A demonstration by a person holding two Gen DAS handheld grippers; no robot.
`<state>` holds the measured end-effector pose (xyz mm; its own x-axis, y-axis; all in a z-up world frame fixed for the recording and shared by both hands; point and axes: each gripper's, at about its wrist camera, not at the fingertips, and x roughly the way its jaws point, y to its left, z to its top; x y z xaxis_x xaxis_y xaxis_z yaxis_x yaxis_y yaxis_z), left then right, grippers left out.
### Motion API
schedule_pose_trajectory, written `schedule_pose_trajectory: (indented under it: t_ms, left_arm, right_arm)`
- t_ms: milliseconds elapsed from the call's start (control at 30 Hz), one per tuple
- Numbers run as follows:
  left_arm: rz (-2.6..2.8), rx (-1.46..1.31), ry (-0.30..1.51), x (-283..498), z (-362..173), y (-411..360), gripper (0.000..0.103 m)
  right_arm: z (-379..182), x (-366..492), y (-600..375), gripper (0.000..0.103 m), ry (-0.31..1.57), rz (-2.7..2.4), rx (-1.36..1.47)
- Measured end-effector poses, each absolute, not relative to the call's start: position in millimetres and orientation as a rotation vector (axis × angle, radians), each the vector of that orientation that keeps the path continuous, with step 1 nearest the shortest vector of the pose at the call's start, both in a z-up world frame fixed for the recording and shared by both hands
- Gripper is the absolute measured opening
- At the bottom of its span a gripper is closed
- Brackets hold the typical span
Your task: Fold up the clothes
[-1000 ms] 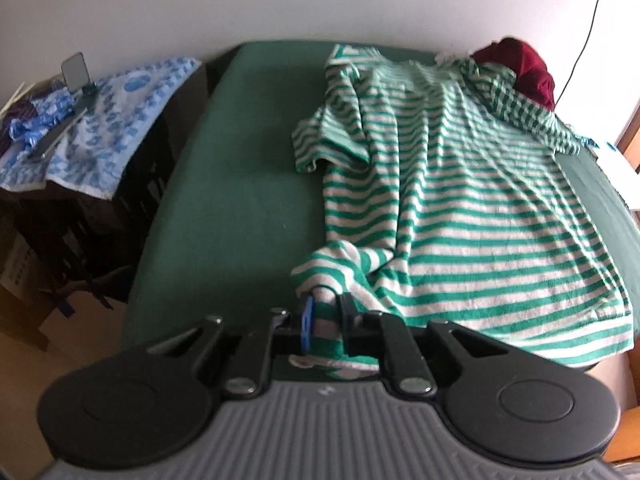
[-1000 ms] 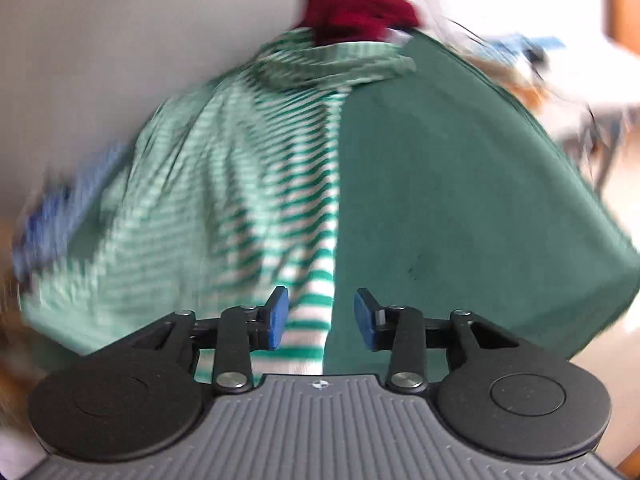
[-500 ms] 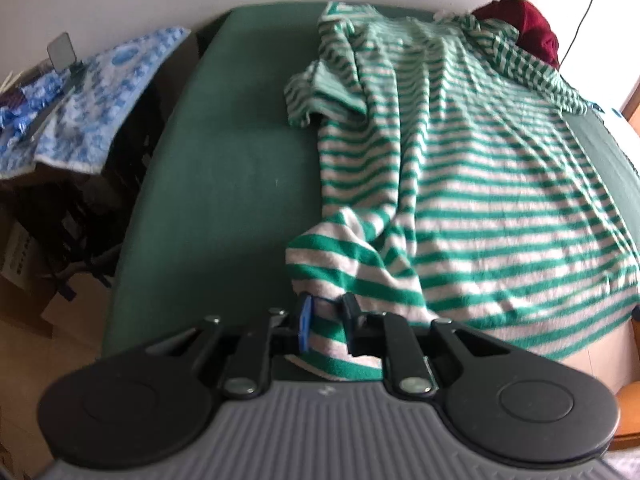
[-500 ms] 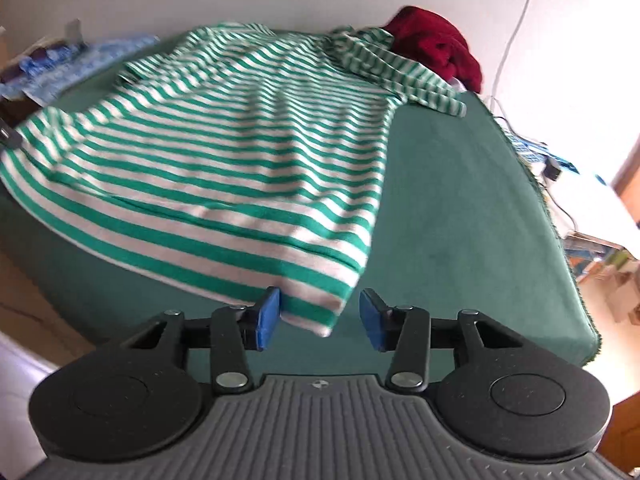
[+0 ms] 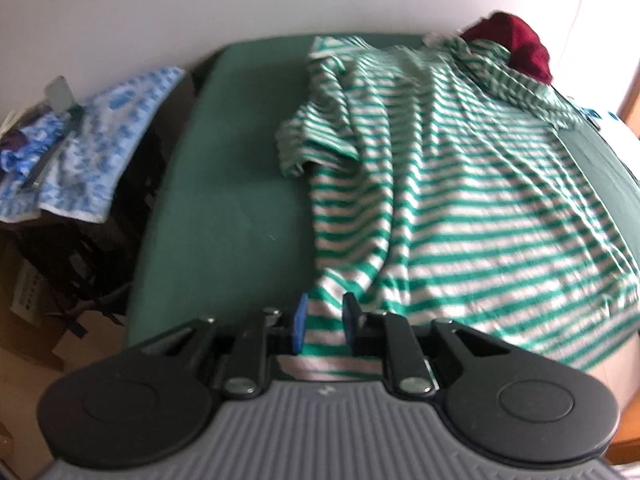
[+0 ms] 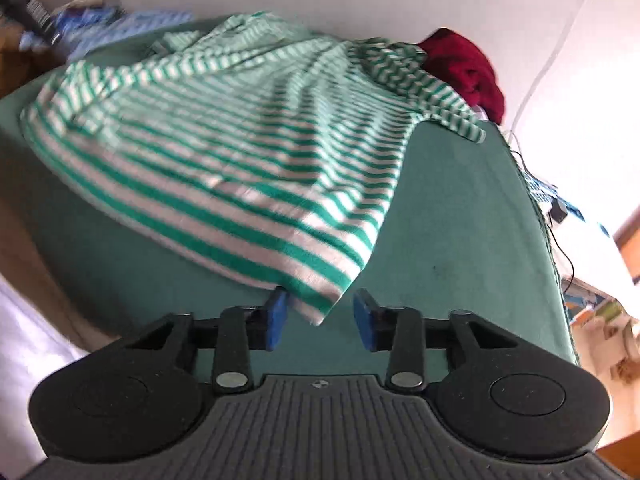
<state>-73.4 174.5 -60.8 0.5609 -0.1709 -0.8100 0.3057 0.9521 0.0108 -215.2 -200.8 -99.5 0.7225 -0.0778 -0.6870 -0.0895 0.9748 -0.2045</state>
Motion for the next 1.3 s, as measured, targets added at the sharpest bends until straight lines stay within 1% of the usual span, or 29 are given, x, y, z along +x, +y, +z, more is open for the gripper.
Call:
schedule_pose_trajectory:
  t_ms: [33,67,100,133,200,367,433,467,500,533,600,700,767,833,900,967,1033,1133,1167,1200,1267,1300]
  left_arm:
    - [-0.285,0.173,0.935,-74.0,-66.1,171.1,0.027]
    - [-0.288,0.189,0.934,-74.5,-71.4,167.7,0.031]
    - [-0.279,0.210,0.951,-73.3,-80.0,164.1,0.032]
    - [-0.270,0.232,0.968,-72.1,-88.6,160.6,0.029]
    - [-0.270,0.238,1.008,-73.4,-101.8,158.7,0.028]
    - [-0.320,0.291,1.007,-93.6,-98.9,156.7,0.027]
    - [-0.344,0.298,1.024,-102.2,-95.9,156.7,0.020]
    - [-0.357,0.302,1.033,-106.6,-94.4,156.6,0.020]
    - [-0.401,0.310,1.063,-111.7,-94.3,154.5,0.022]
    - [-0.438,0.319,1.100,-116.4,-98.3,152.7,0.031]
    - [-0.437,0.376,1.045,-128.2,-100.5,152.3,0.031]
    - [-0.417,0.468,0.981,-134.8,-97.0,151.4,0.031]
    - [-0.423,0.435,0.963,-133.7,-89.9,159.0,0.034]
    - [-0.423,0.401,0.944,-131.3,-83.1,167.4,0.050]
    - [-0.421,0.355,0.926,-125.8,-78.7,174.6,0.056]
    - [-0.441,0.311,0.942,-118.6,-79.8,177.4,0.054]
    - [-0.465,0.320,0.955,-119.2,-85.6,172.4,0.049]
    - [-0.485,0.336,0.975,-121.2,-97.1,163.6,0.045]
    - [-0.490,0.341,0.982,-122.0,-101.3,160.4,0.044]
    - [-0.496,0.337,0.996,-121.0,-104.0,159.5,0.039]
    - [-0.512,0.333,1.001,-117.6,-104.5,157.9,0.037]
    - [-0.521,0.334,0.993,-115.1,-102.4,157.3,0.031]
  right_arm:
    - [-97.7,-213.5,-206.0,0.014,0.762,0.012,-0.170]
    - [-96.0,-211.8,-211.0,0.009,0.759,0.017,-0.111]
    - [-94.7,-209.7,-214.0,0.005,0.758,0.012,-0.078]
    - [-93.3,-207.7,-217.0,0.004,0.758,0.008,-0.044]
    - [-86.7,-206.0,-224.6,0.004,0.757,0.011,0.041]
    - [-61.5,-219.0,-247.1,0.003,0.722,0.033,0.207]
    - [-50.4,-225.4,-257.6,0.003,0.706,0.041,0.258]
    - [-44.6,-229.0,-262.7,0.003,0.697,0.045,0.279]
    - [-41.3,-230.3,-265.0,0.003,0.699,0.046,0.275]
    - [-40.9,-231.9,-265.0,0.002,0.714,0.036,0.249]
    - [-45.8,-232.4,-264.2,0.002,0.758,0.014,0.199]
    - [-69.6,-228.7,-252.9,0.002,0.851,-0.002,0.108]
    - [-83.0,-227.3,-244.1,0.002,0.897,-0.024,0.035]
    - [-85.1,-226.1,-247.1,0.001,0.908,-0.052,0.044]
    - [-81.6,-224.2,-252.9,0.001,0.913,-0.068,0.036]
    - [-82.2,-219.0,-256.4,0.001,0.936,-0.074,0.008]
    - [-89.0,-213.1,-258.2,0.001,1.039,0.007,0.018]
    - [-82.5,-208.2,-252.1,0.003,1.130,0.082,-0.036]
    - [-70.4,-207.7,-253.3,0.008,1.103,0.083,-0.030]
    - [-56.8,-205.9,-255.2,0.008,1.054,0.087,0.008]
    - [-31.5,-193.0,-252.0,0.008,0.925,0.133,0.134]
    - [-21.1,-184.5,-247.6,0.008,0.860,0.164,0.195]
